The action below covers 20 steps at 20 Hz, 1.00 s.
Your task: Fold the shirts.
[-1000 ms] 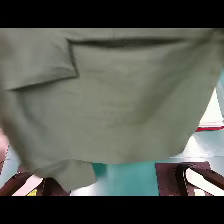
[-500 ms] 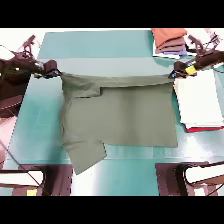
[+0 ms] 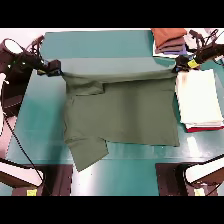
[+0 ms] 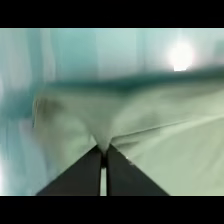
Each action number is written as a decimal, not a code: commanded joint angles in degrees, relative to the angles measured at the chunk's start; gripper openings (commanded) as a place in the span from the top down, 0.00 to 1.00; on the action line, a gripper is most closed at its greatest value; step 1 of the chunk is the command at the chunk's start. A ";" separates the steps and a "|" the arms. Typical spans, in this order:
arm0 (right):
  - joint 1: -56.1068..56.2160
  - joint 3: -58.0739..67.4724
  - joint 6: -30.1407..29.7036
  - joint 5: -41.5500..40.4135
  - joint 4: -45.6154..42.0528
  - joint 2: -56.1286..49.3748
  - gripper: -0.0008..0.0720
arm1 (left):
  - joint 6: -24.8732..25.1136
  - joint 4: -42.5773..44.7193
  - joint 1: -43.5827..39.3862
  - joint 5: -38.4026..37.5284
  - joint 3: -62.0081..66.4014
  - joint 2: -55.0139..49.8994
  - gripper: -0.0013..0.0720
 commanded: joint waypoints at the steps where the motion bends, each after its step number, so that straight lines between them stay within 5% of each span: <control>1: -0.33 -7.17 -1.29 1.14 -5.27 3.39 0.96 | 0.83 1.70 0.11 -6.34 -3.61 -0.31 0.95; 6: 0.26 -19.87 -1.68 -2.97 -4.94 7.67 0.96 | 0.96 1.36 -2.49 -5.09 -13.92 -0.31 0.95; 7: 0.50 -21.40 -1.68 -3.67 -4.46 8.33 0.88 | 0.39 1.36 -3.19 -4.68 -15.19 -0.31 0.90; 8: 0.57 -22.56 -1.66 -4.50 -3.74 9.05 0.56 | 0.11 1.38 -3.58 -4.39 -15.69 -0.31 0.42; 9: 0.55 -22.95 -1.66 -5.07 -2.97 9.68 0.48 | -2.10 1.38 -3.58 -4.35 -15.72 -0.24 0.11; 14: 0.50 -22.95 -1.73 -0.11 -3.32 16.48 0.47 | -3.50 8.39 -3.58 -6.51 -20.76 9.84 0.11; 20: 2.23 -22.95 -1.73 -0.11 -3.17 26.73 0.48 | -5.35 9.70 -3.58 -3.72 -55.43 34.71 0.11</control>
